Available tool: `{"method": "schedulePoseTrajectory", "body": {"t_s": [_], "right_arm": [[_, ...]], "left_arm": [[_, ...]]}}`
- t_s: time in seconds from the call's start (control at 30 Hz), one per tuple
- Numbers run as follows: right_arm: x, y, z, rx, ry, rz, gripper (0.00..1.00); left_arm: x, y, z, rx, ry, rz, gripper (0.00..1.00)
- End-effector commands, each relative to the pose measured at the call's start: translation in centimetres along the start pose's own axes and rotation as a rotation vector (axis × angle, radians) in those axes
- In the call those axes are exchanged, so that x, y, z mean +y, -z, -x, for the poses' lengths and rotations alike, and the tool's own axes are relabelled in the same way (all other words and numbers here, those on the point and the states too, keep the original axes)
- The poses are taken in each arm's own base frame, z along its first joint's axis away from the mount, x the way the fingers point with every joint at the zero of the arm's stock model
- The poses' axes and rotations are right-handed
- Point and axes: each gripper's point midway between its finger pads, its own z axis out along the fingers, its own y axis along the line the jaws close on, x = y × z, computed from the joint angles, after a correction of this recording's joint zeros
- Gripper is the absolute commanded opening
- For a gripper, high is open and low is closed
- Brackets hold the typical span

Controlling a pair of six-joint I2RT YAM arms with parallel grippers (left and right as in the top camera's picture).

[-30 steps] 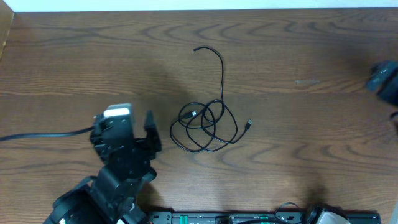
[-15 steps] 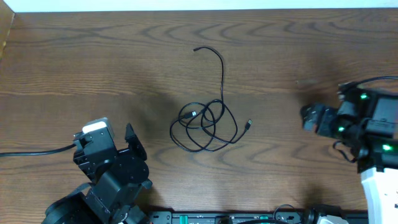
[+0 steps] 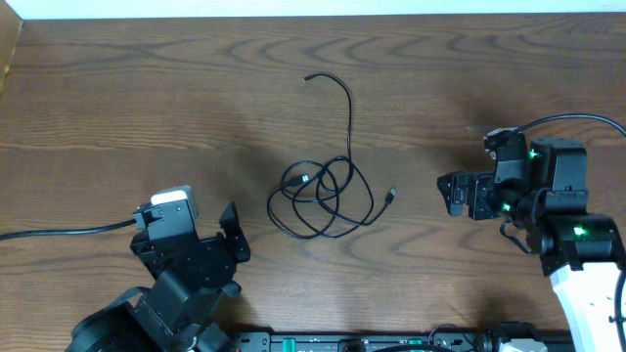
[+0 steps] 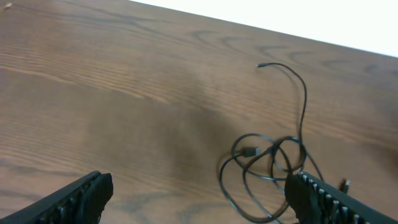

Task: Untangle cables

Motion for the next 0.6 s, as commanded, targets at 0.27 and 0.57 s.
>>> {"method": "schedulePoseTrajectory", "body": {"t_s": [0.27, 0.57], "right_arm": [[0.3, -3.5, -2.7, 0.178, -0.037, 0.078, 0.99], [0.4, -3.5, -3.2, 0.198, 0.002, 0.087, 0.99]], "left_arm": [[-3.8, -3.6, -1.3, 0.070, -0.156, 0.000, 0.97], [-12.5, -6.7, -5.0, 0.233, -0.503, -0.308, 0.97]]}}
